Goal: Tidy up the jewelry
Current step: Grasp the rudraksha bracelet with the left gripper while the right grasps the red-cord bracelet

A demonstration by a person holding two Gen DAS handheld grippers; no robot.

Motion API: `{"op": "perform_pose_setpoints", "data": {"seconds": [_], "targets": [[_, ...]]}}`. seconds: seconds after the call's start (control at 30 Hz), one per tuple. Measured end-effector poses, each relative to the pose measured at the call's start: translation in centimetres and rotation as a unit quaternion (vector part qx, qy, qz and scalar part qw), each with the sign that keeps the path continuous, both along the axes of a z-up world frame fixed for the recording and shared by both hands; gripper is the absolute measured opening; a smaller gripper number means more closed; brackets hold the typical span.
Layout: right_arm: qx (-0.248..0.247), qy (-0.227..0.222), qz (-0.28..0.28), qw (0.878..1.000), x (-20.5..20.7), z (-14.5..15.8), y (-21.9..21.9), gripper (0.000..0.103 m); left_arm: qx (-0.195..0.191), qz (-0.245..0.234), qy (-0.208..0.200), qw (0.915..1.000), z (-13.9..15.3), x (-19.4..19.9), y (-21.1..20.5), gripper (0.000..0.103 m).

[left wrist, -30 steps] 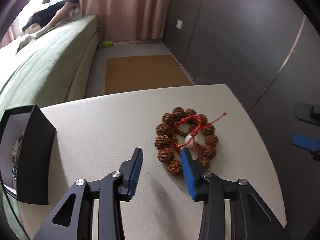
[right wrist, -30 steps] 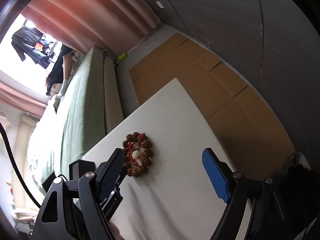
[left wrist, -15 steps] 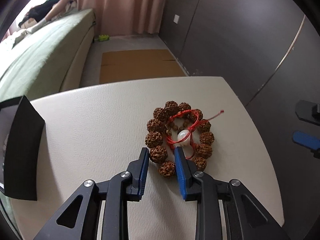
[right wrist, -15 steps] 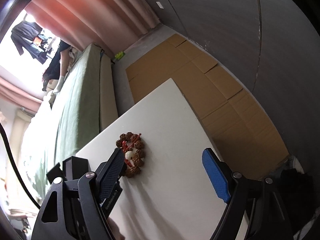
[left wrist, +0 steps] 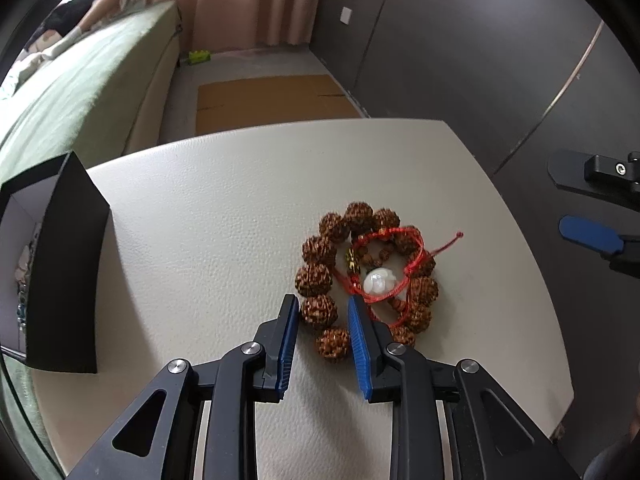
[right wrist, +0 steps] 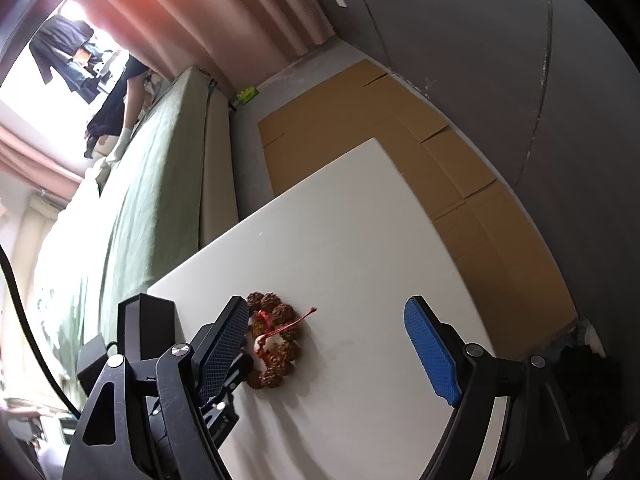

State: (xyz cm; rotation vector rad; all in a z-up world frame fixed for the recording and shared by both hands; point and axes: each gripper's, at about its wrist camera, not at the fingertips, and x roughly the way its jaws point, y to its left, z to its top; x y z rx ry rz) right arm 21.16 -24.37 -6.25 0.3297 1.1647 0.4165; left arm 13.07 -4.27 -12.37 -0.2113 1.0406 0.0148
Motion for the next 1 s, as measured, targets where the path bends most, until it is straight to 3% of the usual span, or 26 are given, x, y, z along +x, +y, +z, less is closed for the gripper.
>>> {"op": "perform_pose_setpoints", "data": {"seconds": [0.07, 0.17, 0.23, 0.3, 0.4, 0.7, 0.87, 0.93, 1.0], "targets": [[0.005, 0.002, 0.006, 1.000, -0.2, -0.2, 0.4, 0.082, 0.013, 0.000, -0.004, 0.9999, 0.0, 0.3, -0.6, 0.027], [0.024, 0.012, 0.017, 0.999, -0.3, -0.6, 0.9, 0.081, 0.003, 0.008, -0.008, 0.9999, 0.1, 0.3, -0.1, 0.021], [0.046, 0.024, 0.034, 0.998, -0.3, -1.1, 1.6, 0.071, -0.019, 0.011, -0.008, 0.9997, 0.0, 0.1, 0.5, 0.020], [0.063, 0.047, 0.053, 0.996, -0.1, -2.2, 2.5, 0.054, -0.041, 0.014, -0.009, 0.9990, 0.0, 0.0, 1.1, 0.020], [0.078, 0.080, 0.063, 0.992, -0.2, -3.8, 3.7, 0.042, -0.061, 0.017, -0.010, 0.9980, 0.0, 0.1, 1.6, 0.020], [0.102, 0.107, 0.070, 0.987, -0.2, -5.3, 5.9, 0.039, -0.117, 0.022, -0.018, 0.9927, 0.5, 0.0, 3.0, 0.020], [0.112, 0.128, 0.070, 0.983, 0.1, -6.4, 7.0, 0.038, -0.128, 0.025, -0.022, 0.9912, 0.8, 0.0, 3.6, 0.020], [0.122, 0.140, 0.065, 0.980, 0.2, -7.1, 7.4, 0.031, -0.131, 0.025, -0.022, 0.9908, 0.9, 0.0, 3.7, 0.020], [0.131, 0.152, 0.060, 0.978, 0.4, -7.7, 7.5, 0.011, -0.130, 0.025, -0.024, 0.9909, 0.9, 0.0, 3.7, 0.020]]}}
